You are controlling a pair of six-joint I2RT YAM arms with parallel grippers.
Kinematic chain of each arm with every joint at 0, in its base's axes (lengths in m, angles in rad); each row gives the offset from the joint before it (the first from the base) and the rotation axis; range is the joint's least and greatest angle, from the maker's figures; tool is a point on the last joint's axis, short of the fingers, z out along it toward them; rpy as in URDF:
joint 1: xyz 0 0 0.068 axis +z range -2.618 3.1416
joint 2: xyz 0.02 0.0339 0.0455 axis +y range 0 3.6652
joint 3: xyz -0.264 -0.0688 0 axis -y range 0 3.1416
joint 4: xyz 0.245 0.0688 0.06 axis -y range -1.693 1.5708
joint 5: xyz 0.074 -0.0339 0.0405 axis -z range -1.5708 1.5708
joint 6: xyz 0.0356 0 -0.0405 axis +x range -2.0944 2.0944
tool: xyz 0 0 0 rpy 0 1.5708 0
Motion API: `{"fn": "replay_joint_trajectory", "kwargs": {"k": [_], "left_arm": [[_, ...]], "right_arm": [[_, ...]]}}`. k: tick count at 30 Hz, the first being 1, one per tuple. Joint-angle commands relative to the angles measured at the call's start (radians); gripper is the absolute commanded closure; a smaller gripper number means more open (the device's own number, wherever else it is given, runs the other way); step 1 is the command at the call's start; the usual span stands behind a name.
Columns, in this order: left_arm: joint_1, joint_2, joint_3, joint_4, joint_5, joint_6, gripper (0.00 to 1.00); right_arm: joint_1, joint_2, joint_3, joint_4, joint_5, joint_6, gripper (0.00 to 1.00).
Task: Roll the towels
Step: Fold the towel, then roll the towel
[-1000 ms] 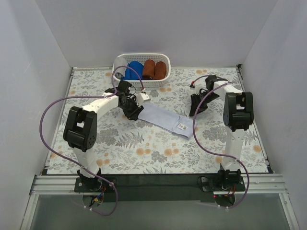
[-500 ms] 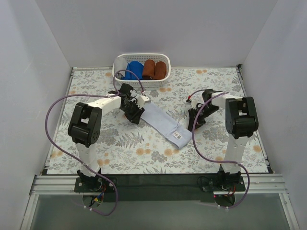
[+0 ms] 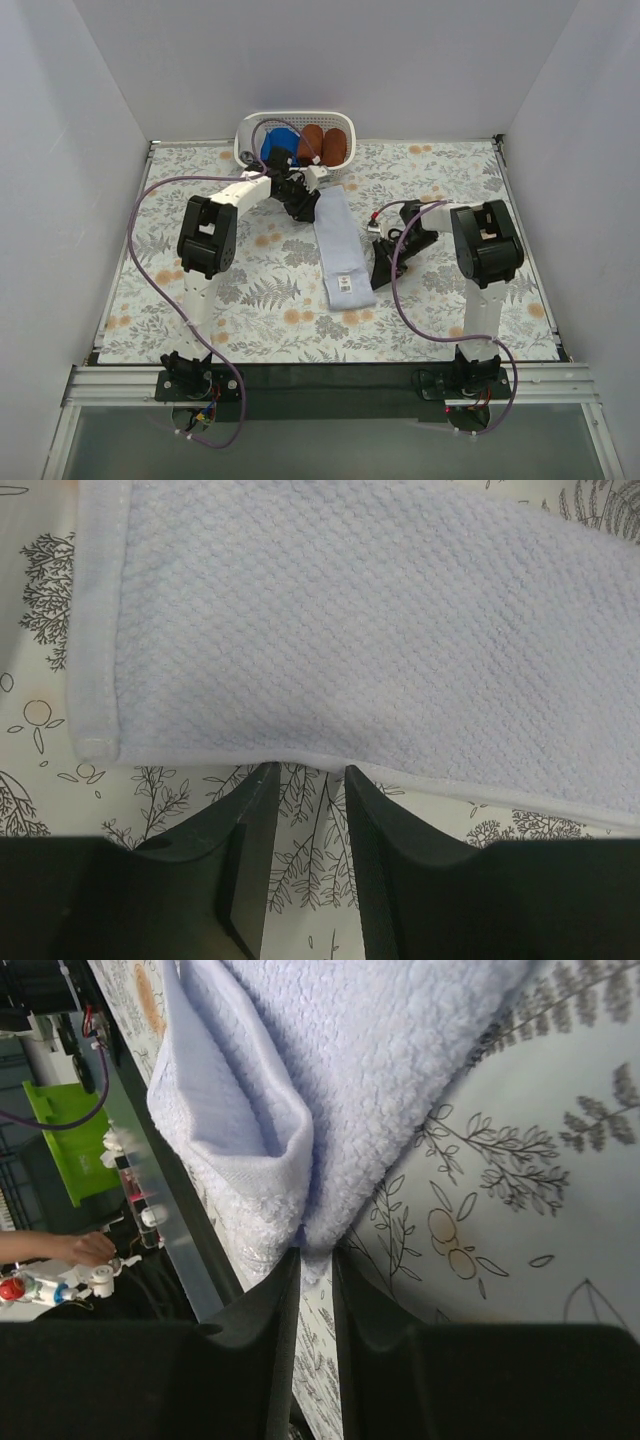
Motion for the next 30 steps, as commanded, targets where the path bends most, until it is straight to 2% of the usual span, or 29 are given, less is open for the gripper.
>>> {"fn": "replay_joint_trajectory", "kwargs": {"k": [1,6,8,9,10,12,13,14,16,18,23,26,30], "left_arm": [[0.001,-0.008,0.021,-0.052,0.021,0.028,0.69],[0.052,-0.209,-0.124,-0.055,0.202,0.036,0.64],[0.047,-0.367,-0.207,-0.026,0.216,0.053,0.62],[0.041,-0.420,-0.330,0.038,0.208,0.053,0.61],[0.029,-0.486,-0.389,0.067,0.198,0.053,0.57],[-0.032,-0.643,-0.564,0.148,0.147,0.100,0.53],[-0.063,-0.690,-0.625,0.173,0.089,0.135,0.45],[-0.124,-0.776,-0.676,0.199,0.043,0.154,0.45],[-0.207,-0.841,-0.820,0.282,-0.102,0.215,0.45],[-0.319,-0.914,-0.902,0.342,-0.189,0.257,0.44],[-0.546,-0.949,-1.078,0.492,-0.405,0.355,0.43],[-0.659,-0.916,-1.118,0.572,-0.466,0.361,0.42],[-0.752,-0.852,-1.126,0.653,-0.536,0.355,0.42]], "right_arm": [[-0.003,-0.036,-0.036,0.065,0.070,-0.028,0.77],[-0.085,-0.171,-0.053,0.031,0.093,-0.046,0.76],[-0.092,-0.246,-0.037,0.028,0.078,-0.049,0.75],[-0.091,-0.269,-0.031,0.029,0.037,-0.049,0.74],[-0.086,-0.297,-0.004,0.031,0.011,-0.039,0.68],[-0.066,-0.301,0.032,0.040,-0.061,-0.019,0.63],[-0.056,-0.286,0.062,0.042,-0.077,-0.011,0.58],[-0.046,-0.277,0.078,0.051,-0.094,0.010,0.55],[-0.011,-0.239,0.093,0.058,-0.118,0.030,0.53],[0.032,-0.216,0.093,0.066,-0.135,0.044,0.53],[0.107,-0.159,0.076,0.124,-0.117,0.058,0.53],[0.130,-0.116,0.052,0.193,-0.066,0.095,0.55],[0.130,-0.053,0.026,0.265,0.036,0.141,0.61]]}}
